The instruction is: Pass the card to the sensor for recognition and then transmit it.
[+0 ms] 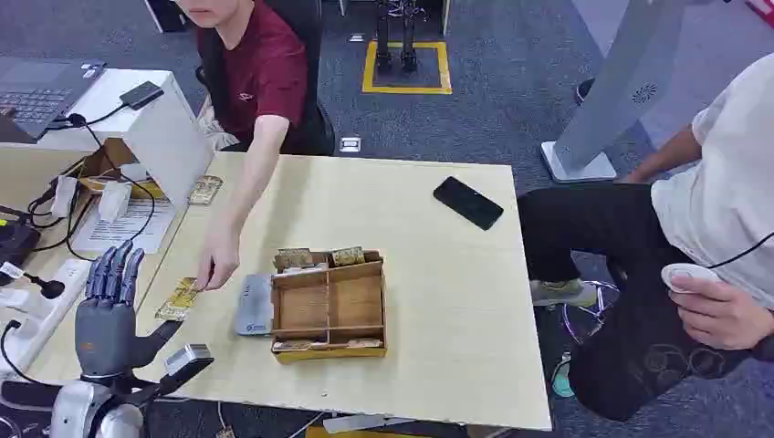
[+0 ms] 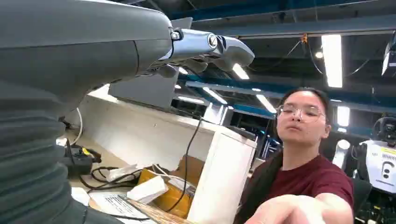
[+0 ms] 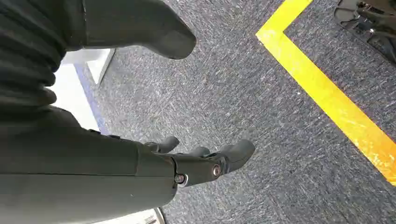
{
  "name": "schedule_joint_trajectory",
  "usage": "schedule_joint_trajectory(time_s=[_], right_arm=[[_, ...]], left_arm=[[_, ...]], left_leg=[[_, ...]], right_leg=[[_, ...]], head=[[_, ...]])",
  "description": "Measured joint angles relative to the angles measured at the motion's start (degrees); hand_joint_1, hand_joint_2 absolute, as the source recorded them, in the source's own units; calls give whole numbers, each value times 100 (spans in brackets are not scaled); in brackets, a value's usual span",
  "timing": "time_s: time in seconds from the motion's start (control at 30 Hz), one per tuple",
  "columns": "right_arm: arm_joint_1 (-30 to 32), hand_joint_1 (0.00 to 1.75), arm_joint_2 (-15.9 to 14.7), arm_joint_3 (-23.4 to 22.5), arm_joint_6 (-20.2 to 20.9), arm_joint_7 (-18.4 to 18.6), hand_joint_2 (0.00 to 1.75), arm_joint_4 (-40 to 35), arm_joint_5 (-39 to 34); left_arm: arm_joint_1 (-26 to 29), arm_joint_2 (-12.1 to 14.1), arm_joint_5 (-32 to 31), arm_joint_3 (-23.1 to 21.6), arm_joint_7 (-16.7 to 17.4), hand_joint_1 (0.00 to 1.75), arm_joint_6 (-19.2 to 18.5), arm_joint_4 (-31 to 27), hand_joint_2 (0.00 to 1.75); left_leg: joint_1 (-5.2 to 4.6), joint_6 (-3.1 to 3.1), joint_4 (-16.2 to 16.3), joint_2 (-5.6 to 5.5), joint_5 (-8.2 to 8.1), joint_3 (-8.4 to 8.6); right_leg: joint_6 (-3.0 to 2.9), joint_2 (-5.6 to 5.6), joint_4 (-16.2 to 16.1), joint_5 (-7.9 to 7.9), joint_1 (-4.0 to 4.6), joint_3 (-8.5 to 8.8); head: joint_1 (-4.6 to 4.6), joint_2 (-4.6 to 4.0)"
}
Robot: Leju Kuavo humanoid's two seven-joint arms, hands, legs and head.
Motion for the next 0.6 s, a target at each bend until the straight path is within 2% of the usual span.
schedule_joint_trajectory(time_s=[0.03,0.07,0.1,0.6], right_arm=[[0,0,0,0,-4,-2,175,0,0],[0,0,0,0,-9,-9,175,0,0],[0,0,0,0,-13,-9,175,0,0],[1,0,-2,0,-39,-24,175,0,9]], left_arm=[[0,0,7,0,0,89,0,0,175],[1,0,20,-2,15,155,0,0,175],[2,2,31,-2,17,175,0,2,175],[7,13,271,-7,50,175,2,39,175]], left_leg=[[0,0,0,0,0,0],[0,0,0,0,0,0],[0,0,0,0,0,0],[0,0,0,0,0,0]], right_leg=[[0,0,0,0,0,0],[0,0,0,0,0,0],[0,0,0,0,0,0],[0,0,0,0,0,0]], head=[[0,2],[0,0],[0,0],[0,0]])
